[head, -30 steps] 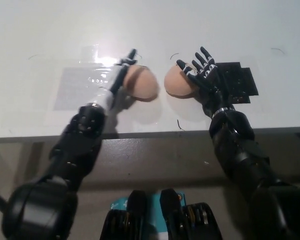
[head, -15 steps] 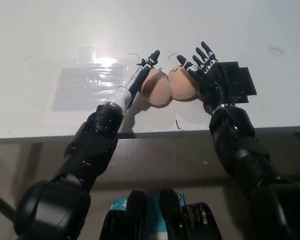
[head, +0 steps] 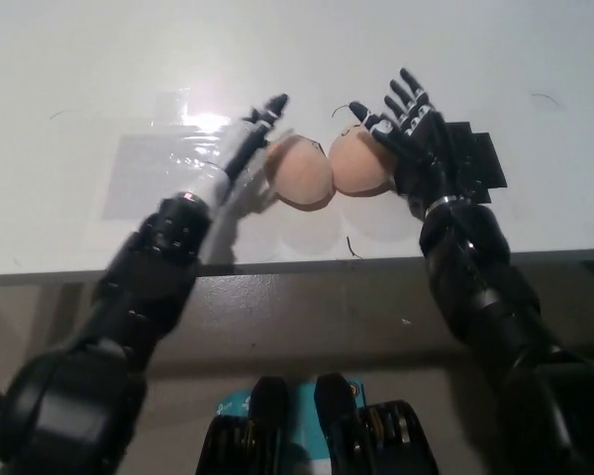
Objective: Use both hands to push two dumpling toys together to the middle
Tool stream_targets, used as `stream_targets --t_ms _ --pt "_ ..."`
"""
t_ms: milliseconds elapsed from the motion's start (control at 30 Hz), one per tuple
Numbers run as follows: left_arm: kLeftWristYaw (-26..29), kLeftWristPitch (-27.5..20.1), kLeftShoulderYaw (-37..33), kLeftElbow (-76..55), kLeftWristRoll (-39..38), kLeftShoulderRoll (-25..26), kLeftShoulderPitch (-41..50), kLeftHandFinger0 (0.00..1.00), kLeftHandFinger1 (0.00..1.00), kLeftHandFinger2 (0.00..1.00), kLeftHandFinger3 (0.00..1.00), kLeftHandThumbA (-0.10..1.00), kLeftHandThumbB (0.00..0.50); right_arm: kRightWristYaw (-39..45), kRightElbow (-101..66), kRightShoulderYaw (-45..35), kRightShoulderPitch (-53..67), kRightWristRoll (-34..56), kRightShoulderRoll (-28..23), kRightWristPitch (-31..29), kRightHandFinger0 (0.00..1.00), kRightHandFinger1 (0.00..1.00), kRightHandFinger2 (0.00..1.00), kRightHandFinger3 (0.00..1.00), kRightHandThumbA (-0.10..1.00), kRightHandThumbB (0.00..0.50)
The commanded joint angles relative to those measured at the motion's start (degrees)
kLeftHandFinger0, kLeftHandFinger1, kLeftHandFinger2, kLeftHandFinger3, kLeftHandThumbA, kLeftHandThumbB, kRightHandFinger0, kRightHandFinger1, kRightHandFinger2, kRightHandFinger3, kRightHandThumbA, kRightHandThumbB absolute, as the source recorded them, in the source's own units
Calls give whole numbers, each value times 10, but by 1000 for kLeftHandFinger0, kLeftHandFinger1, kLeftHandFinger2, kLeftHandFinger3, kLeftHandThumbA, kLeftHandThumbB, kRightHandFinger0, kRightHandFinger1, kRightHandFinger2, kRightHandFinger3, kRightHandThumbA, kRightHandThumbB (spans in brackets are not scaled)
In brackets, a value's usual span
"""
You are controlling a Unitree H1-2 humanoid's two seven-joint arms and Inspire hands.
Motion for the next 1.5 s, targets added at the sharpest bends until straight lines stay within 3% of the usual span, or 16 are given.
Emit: stream_targets --t_ms 0,67,133,400,567,633,700,767,833,867,967,1033,1133,1200,1333,1467 --pt "-12 -19 4 -45 6 48 -30 1000 1000 1000 1000 1000 364 -10 -59 14 -14 -30 -34 -43 1000 1000 1000 1000 1000 171" --pt "-19 -17 10 -54 -1 60 -35 1000 1000 1000 1000 1000 391 2 -95 16 -5 -30 -41 -43 1000 1000 1000 1000 1000 180" --pt "-9 -28 3 -68 13 77 -36 1000 1000 1000 1000 1000 364 4 -150 23 12 -32 -45 -43 1000 1000 1000 1000 1000 233" --pt "-38 -19 29 -139 -17 105 -25 1000 1000 1000 1000 1000 401 -5 -446 44 96 -47 -54 28 1000 1000 1000 1000 1000 218" --pt "-68 9 42 -320 -41 115 58 1000 1000 1000 1000 1000 453 -6 -636 47 163 -37 -61 91 1000 1000 1000 1000 1000 223" --pt "-75 33 47 -426 -52 121 106 1000 1000 1000 1000 1000 400 -2 -696 49 190 -30 -68 108 1000 1000 1000 1000 1000 212" --pt "-72 54 52 -547 -54 126 170 1000 1000 1000 1000 1000 391 1 -760 50 229 -29 -73 117 1000 1000 1000 1000 1000 186" --pt "-75 69 54 -629 -58 131 215 1000 1000 1000 1000 1000 383 6 -795 50 257 -26 -77 113 1000 1000 1000 1000 1000 196" --pt "-85 58 56 -697 -90 135 260 1000 1000 1000 1000 1000 312 11 -836 52 290 -15 -82 121 1000 1000 1000 1000 1000 223" --pt "-83 56 56 -742 -93 138 291 1000 1000 1000 1000 1000 271 19 -856 53 311 0 -86 118 1000 1000 1000 1000 1000 209" --pt "-71 73 63 -837 -105 133 366 1000 1000 1000 1000 1000 308 30 -891 57 365 6 -93 106 1000 1000 1000 1000 1000 180" --pt "-65 76 69 -888 -118 135 419 1000 1000 1000 1000 1000 303 38 -903 59 404 7 -97 91 1000 1000 1000 1000 1000 178" --pt "-55 64 82 -916 -134 135 471 1000 1000 1000 1000 1000 321 44 -919 60 449 25 -99 85 1000 1000 1000 1000 1000 186" --pt "-47 72 92 -950 -141 137 513 1000 1000 1000 1000 1000 359 53 -926 63 483 28 -105 78 1000 1000 1000 1000 1000 207" --pt "-47 63 100 -968 -154 141 557 1000 1000 1000 1000 1000 351 54 -935 66 523 24 -110 82 1000 1000 1000 1000 1000 242" --pt "-51 47 109 -954 -171 135 606 1000 1000 1000 1000 1000 357 61 -915 78 567 28 -115 101 1000 1000 1000 1000 1000 223"
